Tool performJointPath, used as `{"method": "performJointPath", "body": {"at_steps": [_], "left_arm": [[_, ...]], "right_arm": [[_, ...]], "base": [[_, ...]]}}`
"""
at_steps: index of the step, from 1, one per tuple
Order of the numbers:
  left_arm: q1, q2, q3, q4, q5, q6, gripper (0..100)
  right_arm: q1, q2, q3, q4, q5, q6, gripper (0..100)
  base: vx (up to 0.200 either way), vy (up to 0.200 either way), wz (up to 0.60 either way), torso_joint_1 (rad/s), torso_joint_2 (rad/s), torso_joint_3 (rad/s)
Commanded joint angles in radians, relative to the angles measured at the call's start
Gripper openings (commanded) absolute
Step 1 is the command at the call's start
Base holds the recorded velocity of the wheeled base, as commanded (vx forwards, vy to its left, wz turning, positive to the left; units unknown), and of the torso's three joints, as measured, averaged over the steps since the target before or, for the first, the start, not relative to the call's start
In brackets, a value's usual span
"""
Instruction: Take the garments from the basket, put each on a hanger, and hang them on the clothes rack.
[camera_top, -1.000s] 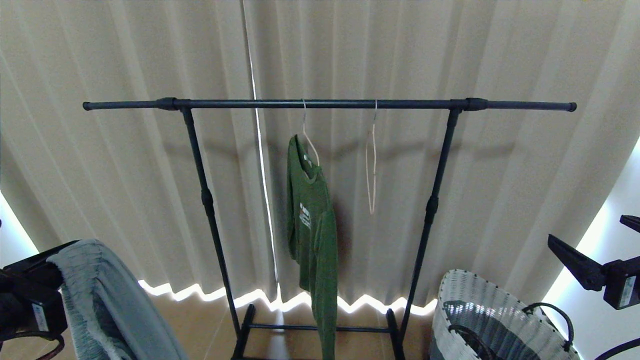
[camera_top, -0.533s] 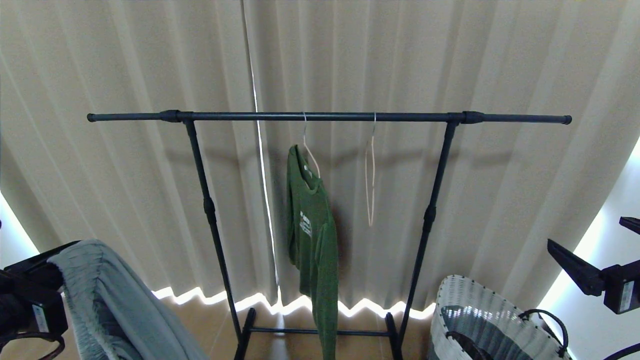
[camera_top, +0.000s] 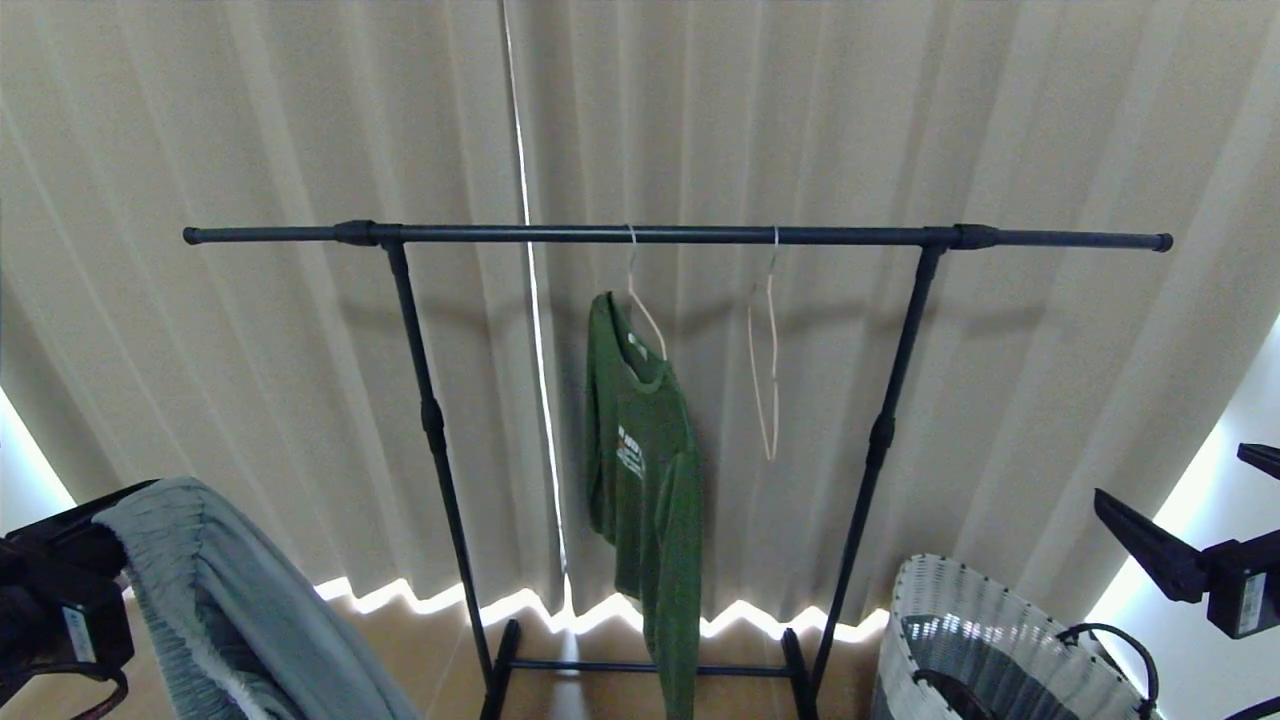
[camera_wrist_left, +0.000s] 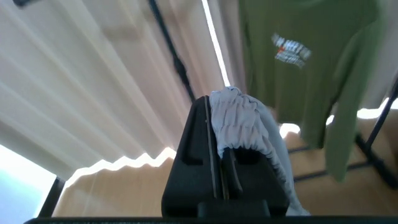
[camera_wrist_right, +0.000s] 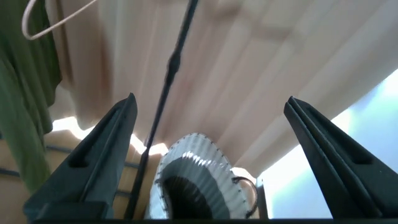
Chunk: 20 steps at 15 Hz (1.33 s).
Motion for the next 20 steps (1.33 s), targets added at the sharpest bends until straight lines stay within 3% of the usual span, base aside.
{"method": "performJointPath", "body": {"at_steps": [1,9,17,20], "left_arm": [[0.0,0.001,0.0,-0.001,0.0,0.0,0],[0.0,-0.006,0.006,-0.001,0.0,0.003,0],[-0.003,-0.023,0.014,0.002,0.0,0.016,0],[-0.008,-0.017,0.017,0.008,0.0,0.036,0]], "right_arm": [[0.0,-0.002,0.004,0.0,0.0,0.0,100],[0.0,-0.002,0.004,0.0,0.0,0.0,100],[0.0,-0.007,0.004,0.0,0.0,0.0,100],[0.0,-0.004,-0.004,-0.002,0.009,0.001,100]], "base": [[0.0,0.2,0.0,-0.002,0.0,0.007],[0.0,0.2,0.0,0.003,0.0,0.002],[0.0,0.0,0.0,0.0,0.0,0.0],[0.2,0.0,0.0,-0.007,0.0,0.002]]}}
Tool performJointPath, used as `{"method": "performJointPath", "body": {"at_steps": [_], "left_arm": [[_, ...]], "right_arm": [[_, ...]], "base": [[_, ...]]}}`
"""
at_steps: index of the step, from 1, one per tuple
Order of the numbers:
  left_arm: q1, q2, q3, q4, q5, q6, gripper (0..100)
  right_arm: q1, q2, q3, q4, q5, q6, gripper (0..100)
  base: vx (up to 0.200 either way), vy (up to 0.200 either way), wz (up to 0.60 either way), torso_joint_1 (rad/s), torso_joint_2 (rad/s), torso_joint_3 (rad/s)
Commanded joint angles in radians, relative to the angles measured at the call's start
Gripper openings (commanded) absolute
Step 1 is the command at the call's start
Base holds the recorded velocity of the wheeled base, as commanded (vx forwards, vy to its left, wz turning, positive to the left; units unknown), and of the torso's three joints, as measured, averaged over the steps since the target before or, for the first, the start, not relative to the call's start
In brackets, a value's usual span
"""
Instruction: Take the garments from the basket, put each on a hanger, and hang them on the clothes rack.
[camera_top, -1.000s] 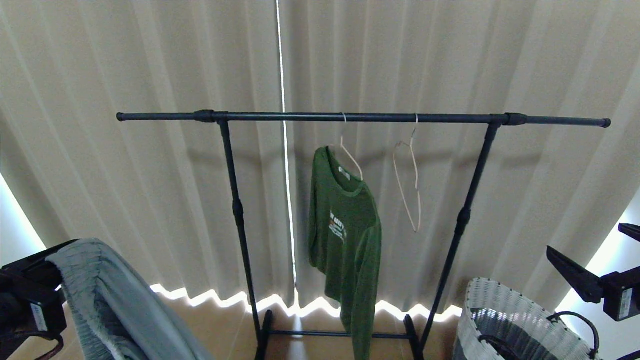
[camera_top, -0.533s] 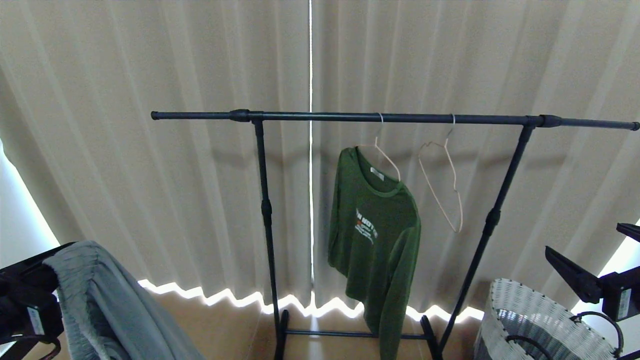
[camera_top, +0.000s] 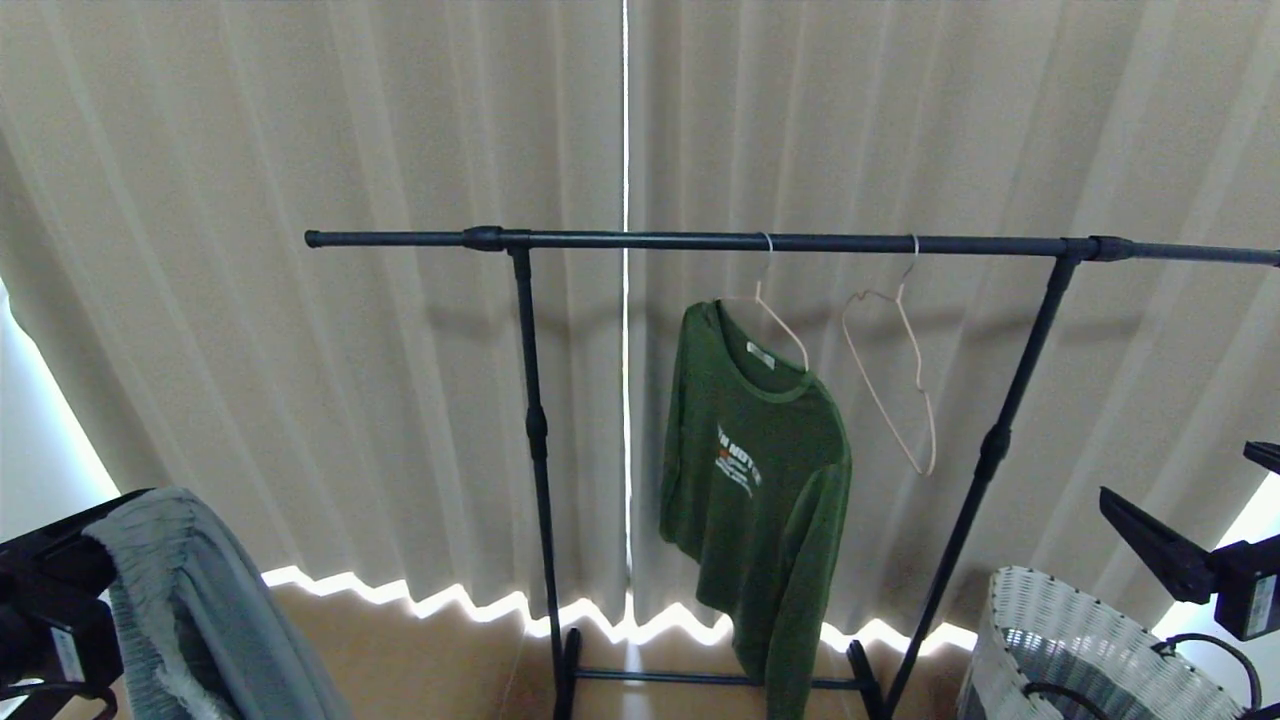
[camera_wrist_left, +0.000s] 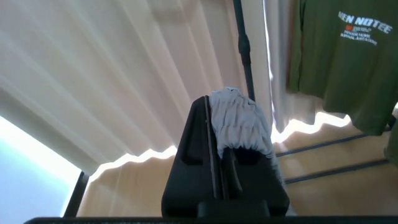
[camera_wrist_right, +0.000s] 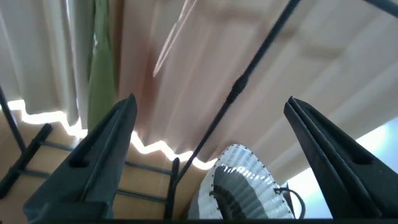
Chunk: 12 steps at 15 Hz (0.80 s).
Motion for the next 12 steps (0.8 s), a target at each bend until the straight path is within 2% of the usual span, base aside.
{"method": "performJointPath", "body": {"at_steps": [1,3,9,12], "left_arm": [[-0.003,0.005,0.005,0.001,0.0,0.01,0],[-0.004,0.005,0.008,0.001,0.0,0.012,0],[-0.015,0.005,0.009,-0.001,0.0,0.015,0],[-0.029,-0.001,0.011,-0.002,0.0,0.015,0]], "right_arm": [[0.0,0.007,-0.003,0.001,0.028,0.0,100],[0.0,0.008,-0.006,0.001,0.081,0.0,100],[-0.005,0.102,-0.037,0.002,0.077,0.032,100],[-0.078,0.225,-0.106,0.005,0.075,0.085,100]], "base": [[0.2,0.0,0.0,-0.002,-0.01,0.002],[0.2,0.0,0.0,0.012,0.0,-0.002],[0.2,0.0,0.0,0.002,0.0,-0.001],[0.0,0.0,0.0,0.0,0.0,0.0]]}}
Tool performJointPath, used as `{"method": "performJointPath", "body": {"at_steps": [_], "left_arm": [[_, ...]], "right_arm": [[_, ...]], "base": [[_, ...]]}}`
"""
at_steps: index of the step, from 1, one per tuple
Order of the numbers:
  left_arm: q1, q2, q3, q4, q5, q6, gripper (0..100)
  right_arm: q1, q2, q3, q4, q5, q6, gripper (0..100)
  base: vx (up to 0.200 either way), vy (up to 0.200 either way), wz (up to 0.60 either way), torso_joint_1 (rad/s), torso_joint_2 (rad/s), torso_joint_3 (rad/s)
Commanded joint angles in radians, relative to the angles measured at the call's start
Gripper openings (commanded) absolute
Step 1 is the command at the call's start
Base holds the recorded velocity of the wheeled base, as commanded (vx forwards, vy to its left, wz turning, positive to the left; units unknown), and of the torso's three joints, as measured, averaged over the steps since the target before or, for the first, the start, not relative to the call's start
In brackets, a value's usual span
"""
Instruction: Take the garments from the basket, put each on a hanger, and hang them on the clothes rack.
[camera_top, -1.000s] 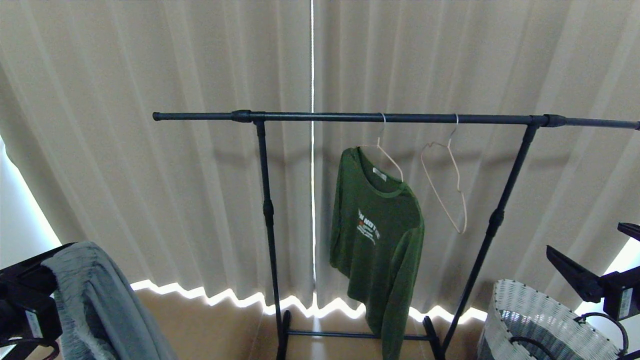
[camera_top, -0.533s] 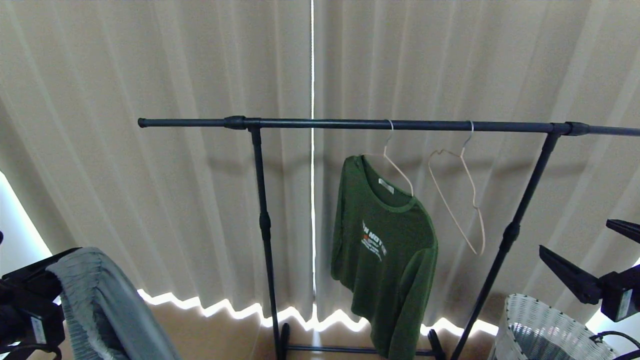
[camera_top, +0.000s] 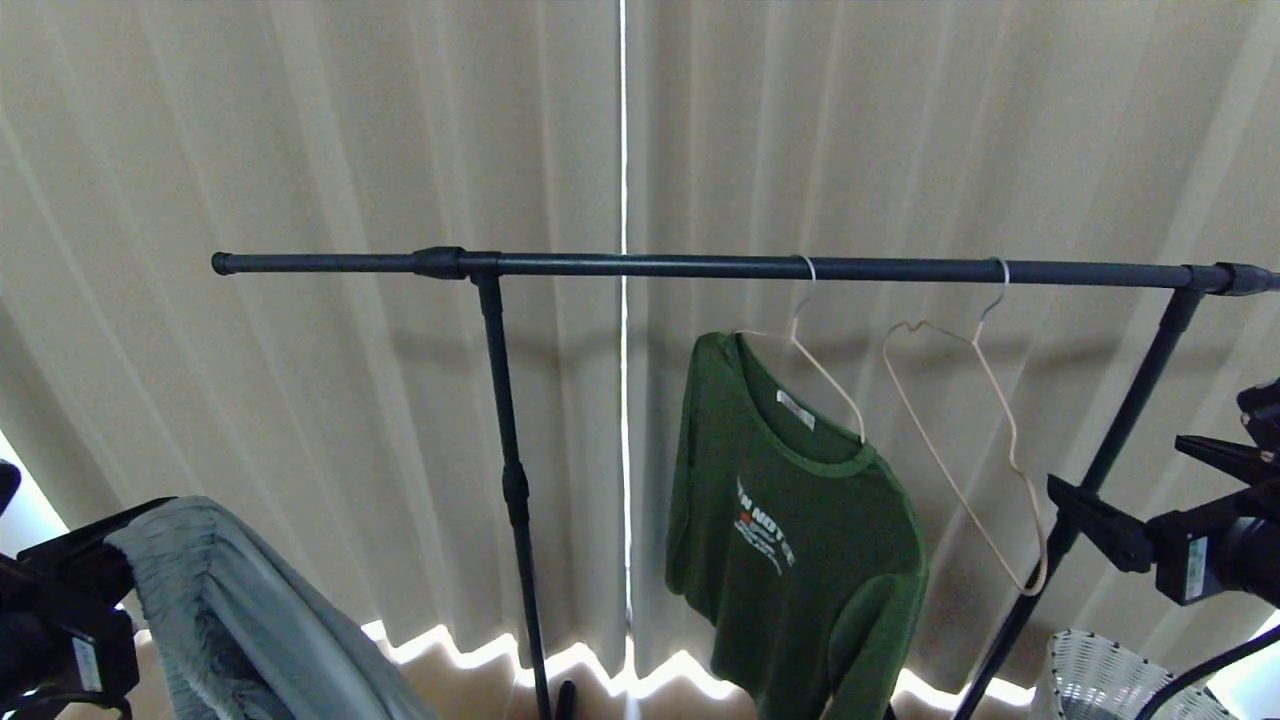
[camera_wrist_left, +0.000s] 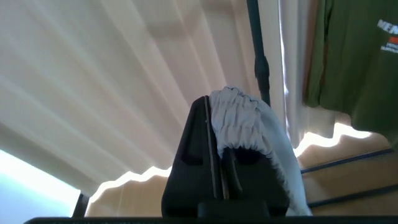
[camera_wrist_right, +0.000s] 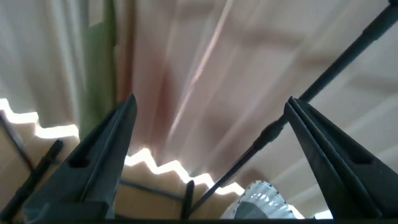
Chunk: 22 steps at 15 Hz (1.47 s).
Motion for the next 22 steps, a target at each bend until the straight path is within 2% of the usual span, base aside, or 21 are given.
{"method": "performJointPath", "body": {"at_steps": [1,4,5,7,9,12,14,22], "left_arm": [[-0.003,-0.003,-0.002,-0.003,0.001,0.0,0],[-0.003,-0.003,0.0,-0.003,0.001,0.0,0],[-0.003,-0.003,-0.002,-0.003,0.001,0.0,0],[-0.003,-0.003,-0.002,-0.003,0.001,0.0,0],[-0.003,-0.001,-0.002,-0.003,0.001,0.0,0],[-0.003,-0.004,0.0,-0.003,0.001,0.0,0],[-0.003,-0.004,-0.002,-0.003,-0.001,0.0,0],[-0.003,-0.003,0.004,-0.003,-0.001,0.0,0]], "right_arm": [[-0.045,0.123,-0.068,0.004,-0.003,0.045,100],[-0.045,0.183,-0.128,0.072,-0.022,0.111,100],[-0.036,0.229,-0.209,0.173,-0.035,0.17,100],[-0.01,0.291,-0.297,0.289,-0.058,0.253,100],[0.027,0.344,-0.36,0.345,-0.117,0.315,100],[0.044,0.43,-0.412,0.349,-0.163,0.361,100],[0.04,0.442,-0.413,0.349,-0.163,0.394,100],[-0.001,0.488,-0.44,0.339,-0.166,0.396,100]], "base": [[0.0,0.0,0.0,0.0,0.0,0.0],[0.0,0.0,0.0,0.0,0.0,0.0],[0.0,0.0,0.0,0.0,0.0,0.0],[0.0,0.0,0.0,0.0,0.0,0.0],[0.0,0.0,0.0,0.0,0.0,0.0],[0.0,0.0,0.0,0.0,0.0,0.0],[0.0,0.0,0.0,0.0,0.0,0.0],[0.0,0.0,0.0,0.0,0.0,0.0]]}}
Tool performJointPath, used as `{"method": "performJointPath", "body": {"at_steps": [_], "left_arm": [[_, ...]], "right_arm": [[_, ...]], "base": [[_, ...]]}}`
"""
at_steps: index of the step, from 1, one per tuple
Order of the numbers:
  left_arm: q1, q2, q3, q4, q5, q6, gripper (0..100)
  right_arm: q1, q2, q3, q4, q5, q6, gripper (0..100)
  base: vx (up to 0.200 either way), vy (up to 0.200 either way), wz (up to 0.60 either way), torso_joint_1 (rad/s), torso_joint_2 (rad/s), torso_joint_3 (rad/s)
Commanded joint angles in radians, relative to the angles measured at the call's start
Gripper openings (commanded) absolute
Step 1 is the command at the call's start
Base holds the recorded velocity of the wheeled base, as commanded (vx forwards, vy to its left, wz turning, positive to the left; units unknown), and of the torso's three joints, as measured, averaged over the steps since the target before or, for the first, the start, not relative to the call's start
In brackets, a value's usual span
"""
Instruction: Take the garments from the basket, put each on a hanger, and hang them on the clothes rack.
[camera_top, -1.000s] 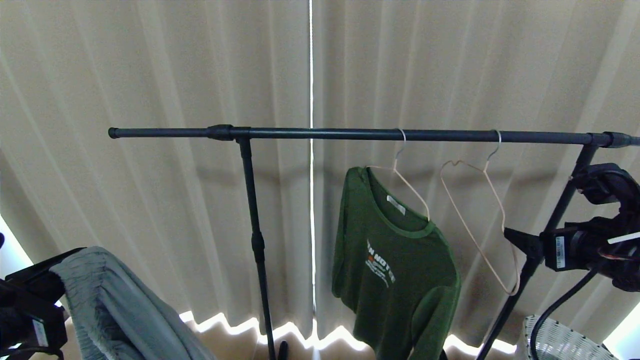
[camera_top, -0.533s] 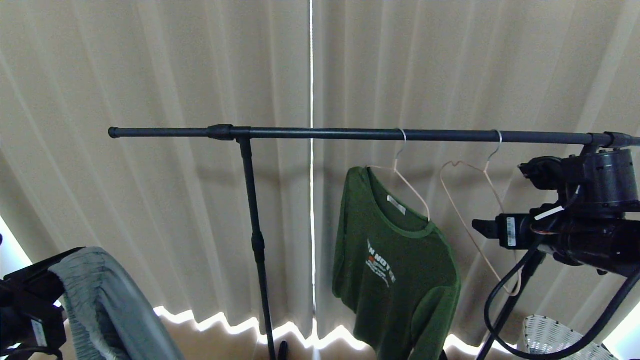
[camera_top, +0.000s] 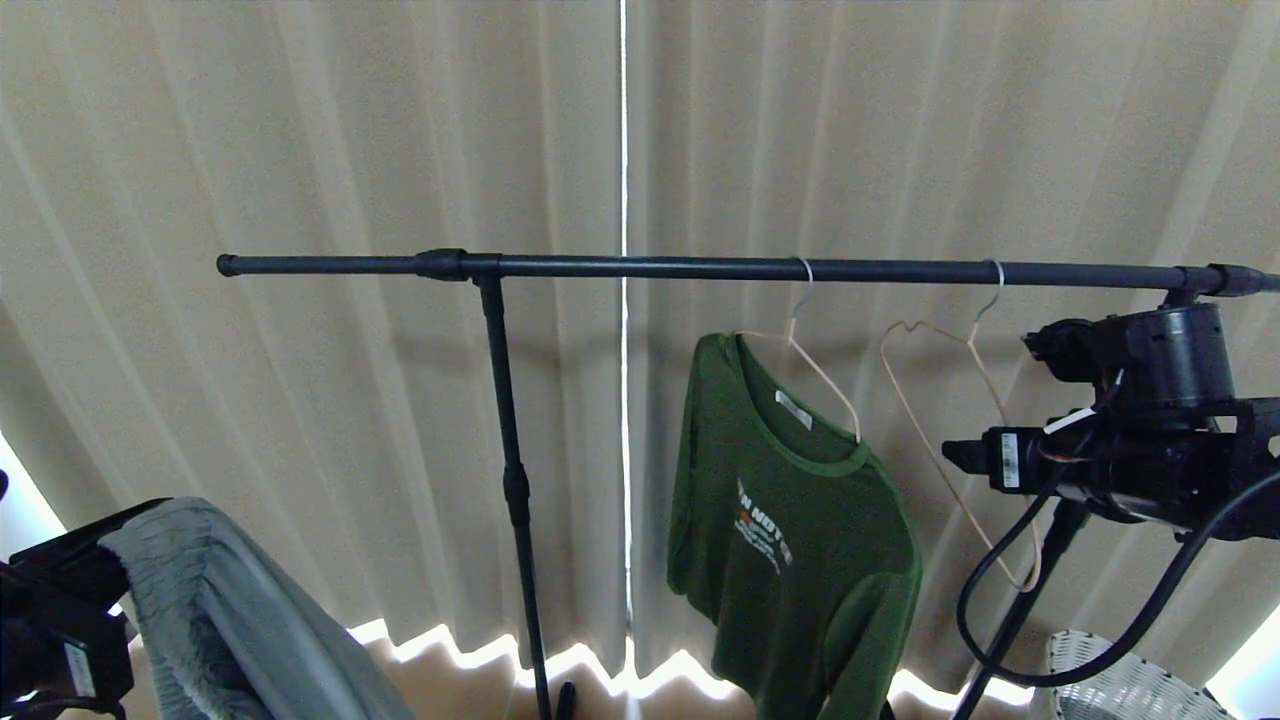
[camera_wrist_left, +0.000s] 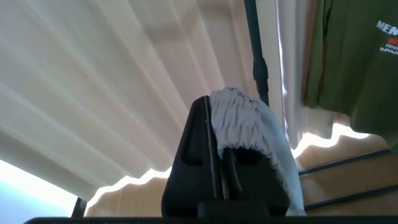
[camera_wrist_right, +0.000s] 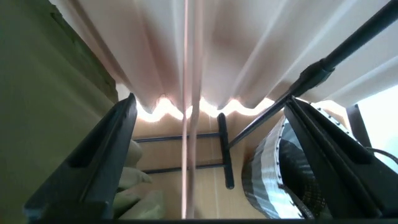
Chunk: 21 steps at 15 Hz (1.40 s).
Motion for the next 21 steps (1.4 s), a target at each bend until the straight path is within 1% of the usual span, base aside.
{"method": "performJointPath", "body": {"at_steps": [1,5,8,9,16,21], "left_arm": [[0.0,0.003,0.001,-0.001,0.0,0.0,0],[0.0,0.003,0.001,-0.001,0.0,0.0,0],[0.0,0.001,0.004,-0.001,0.0,0.0,0],[0.0,0.001,0.004,-0.001,0.0,0.0,0],[0.0,0.0,0.004,-0.002,0.0,0.0,0],[0.0,0.0,0.004,-0.002,0.002,0.0,0]], "right_arm": [[-0.013,0.019,-0.008,-0.001,0.0,-0.001,100],[-0.019,0.035,-0.023,-0.006,0.002,-0.001,100],[-0.019,0.065,-0.054,-0.005,0.005,-0.001,100],[-0.022,0.072,-0.058,-0.005,0.003,0.001,0],[-0.025,0.065,-0.054,-0.005,0.002,0.001,0],[-0.048,0.016,-0.045,-0.005,-0.001,0.004,0]], "base": [[0.0,0.0,0.0,0.0,0.0,0.0],[0.0,0.0,0.0,0.0,0.0,0.0],[0.0,0.0,0.0,0.0,0.0,0.0],[0.0,0.0,0.0,0.0,0.0,0.0],[0.0,0.0,0.0,0.0,0.0,0.0],[0.0,0.0,0.0,0.0,0.0,0.0]]}}
